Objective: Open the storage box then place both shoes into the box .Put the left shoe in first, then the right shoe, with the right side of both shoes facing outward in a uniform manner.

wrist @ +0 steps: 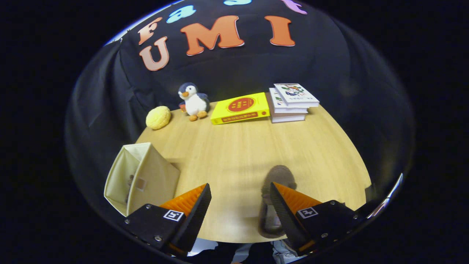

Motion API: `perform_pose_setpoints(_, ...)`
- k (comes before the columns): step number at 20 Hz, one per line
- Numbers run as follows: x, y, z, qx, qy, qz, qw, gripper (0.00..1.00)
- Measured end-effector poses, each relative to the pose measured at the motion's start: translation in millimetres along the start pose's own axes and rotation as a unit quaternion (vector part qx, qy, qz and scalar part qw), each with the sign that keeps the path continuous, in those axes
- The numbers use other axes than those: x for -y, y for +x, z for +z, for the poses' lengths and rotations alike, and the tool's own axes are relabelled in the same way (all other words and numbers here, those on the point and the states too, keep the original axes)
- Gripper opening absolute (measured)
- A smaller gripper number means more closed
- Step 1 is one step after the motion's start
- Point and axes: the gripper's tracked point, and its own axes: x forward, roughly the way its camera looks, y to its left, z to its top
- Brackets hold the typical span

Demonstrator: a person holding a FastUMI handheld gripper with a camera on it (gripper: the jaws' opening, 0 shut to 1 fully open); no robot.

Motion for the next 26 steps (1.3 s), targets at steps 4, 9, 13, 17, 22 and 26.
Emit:
perform_pose_setpoints(4, 63.7, 21.5, -37.5, -0.022, -0.012, -0.054, 0.998, 0.95)
perform_pose_setpoints(9, 89.7, 49.4, -73.5, -0.054, -0.027, -0.055, 0.997, 0.81)
perform_pose_setpoints(13, 92.9, 73.4, -79.2, -0.056, -0.047, -0.047, 0.996, 0.65)
perform_pose_setpoints(17, 91.9, 78.7, -78.0, -0.057, -0.047, -0.029, 0.997, 0.48)
perform_pose_setpoints(22, 90.6, 87.3, -80.2, -0.065, -0.027, -0.030, 0.997, 0.19)
perform_pose_setpoints(26, 91.8, 81.2, -83.1, -0.080, -0.002, -0.024, 0.997, 0.06)
